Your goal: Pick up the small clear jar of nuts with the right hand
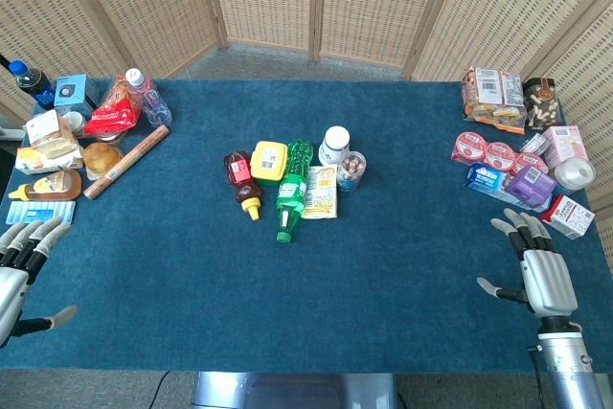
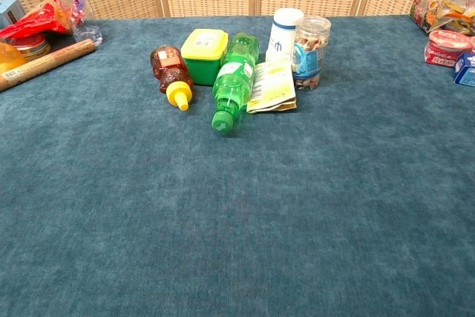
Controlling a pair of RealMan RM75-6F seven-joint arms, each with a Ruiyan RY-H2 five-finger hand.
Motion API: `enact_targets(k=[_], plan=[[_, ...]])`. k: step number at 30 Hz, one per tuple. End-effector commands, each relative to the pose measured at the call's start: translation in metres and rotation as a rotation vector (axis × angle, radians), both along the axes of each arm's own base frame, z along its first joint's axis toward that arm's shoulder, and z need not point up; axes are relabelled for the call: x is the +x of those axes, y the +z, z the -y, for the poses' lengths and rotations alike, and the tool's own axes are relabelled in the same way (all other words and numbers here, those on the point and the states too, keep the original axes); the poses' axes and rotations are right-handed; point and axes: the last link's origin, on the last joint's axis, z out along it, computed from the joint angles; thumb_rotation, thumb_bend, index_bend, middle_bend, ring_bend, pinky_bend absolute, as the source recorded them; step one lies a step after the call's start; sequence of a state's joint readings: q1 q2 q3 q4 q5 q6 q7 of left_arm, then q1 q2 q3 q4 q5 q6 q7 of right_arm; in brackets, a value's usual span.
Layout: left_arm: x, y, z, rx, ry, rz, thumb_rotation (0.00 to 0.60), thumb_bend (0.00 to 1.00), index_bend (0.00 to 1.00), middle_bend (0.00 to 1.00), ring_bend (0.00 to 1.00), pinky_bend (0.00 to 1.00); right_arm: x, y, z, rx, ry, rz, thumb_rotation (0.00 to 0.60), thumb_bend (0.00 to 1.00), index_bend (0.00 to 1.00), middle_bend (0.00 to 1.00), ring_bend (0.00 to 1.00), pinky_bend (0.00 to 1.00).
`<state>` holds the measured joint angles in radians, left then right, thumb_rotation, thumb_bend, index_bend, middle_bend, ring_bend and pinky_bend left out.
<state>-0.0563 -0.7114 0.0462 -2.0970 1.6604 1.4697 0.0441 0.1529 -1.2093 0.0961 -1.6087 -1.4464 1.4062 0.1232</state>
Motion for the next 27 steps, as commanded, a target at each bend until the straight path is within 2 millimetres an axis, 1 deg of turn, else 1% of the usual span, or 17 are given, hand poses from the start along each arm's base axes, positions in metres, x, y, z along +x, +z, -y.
enact_targets(k=[1, 6, 10, 13, 15, 20, 27], plan=[[0.0, 0.0, 0.0, -0.001, 0.0, -0.001, 0.6, 0.0, 0.0, 0.0, 0.0, 0.0, -0.001, -0.001, 0.0, 0.003, -0.002, 0.001, 0.6, 0.0, 0.17, 0.0, 0.0, 0.0], [0.001, 0.0, 0.0, 0.0, -0.003, -0.001, 0.6, 0.0, 0.0, 0.0, 0.0, 0.0, -0.001, -0.003, 0.002, 0.014, -0.005, 0.005, 0.6, 0.0, 0.18, 0.0, 0.0, 0.0], [-0.001, 0.001, 0.0, 0.008, 0.004, 0.0, 0.6, 0.0, 0.0, 0.0, 0.0, 0.0, 0.002, -0.014, 0.01, 0.046, 0.003, 0.036, 0.6, 0.0, 0.17, 0.0, 0.0, 0.0], [-0.002, 0.001, -0.001, 0.008, 0.009, -0.004, 0.6, 0.0, 0.0, 0.0, 0.0, 0.0, 0.006, -0.025, 0.024, 0.08, 0.007, 0.084, 0.6, 0.0, 0.17, 0.0, 0.0, 0.0], [-0.003, 0.001, -0.002, 0.009, 0.014, -0.008, 0.6, 0.0, 0.0, 0.0, 0.0, 0.0, 0.012, -0.033, 0.037, 0.104, 0.019, 0.1, 0.6, 0.0, 0.17, 0.0, 0.0, 0.0], [-0.006, -0.001, -0.005, 0.008, 0.023, -0.016, 0.6, 0.0, 0.0, 0.0, 0.0, 0.0, 0.031, -0.054, 0.07, 0.161, 0.046, 0.135, 0.6, 0.0, 0.17, 0.0, 0.0, 0.0], [-0.01, -0.002, -0.008, 0.006, 0.04, -0.019, 0.6, 0.0, 0.0, 0.0, 0.0, 0.0, 0.051, -0.079, 0.108, 0.219, 0.05, 0.201, 0.6, 0.0, 0.17, 0.0, 0.0, 0.0]])
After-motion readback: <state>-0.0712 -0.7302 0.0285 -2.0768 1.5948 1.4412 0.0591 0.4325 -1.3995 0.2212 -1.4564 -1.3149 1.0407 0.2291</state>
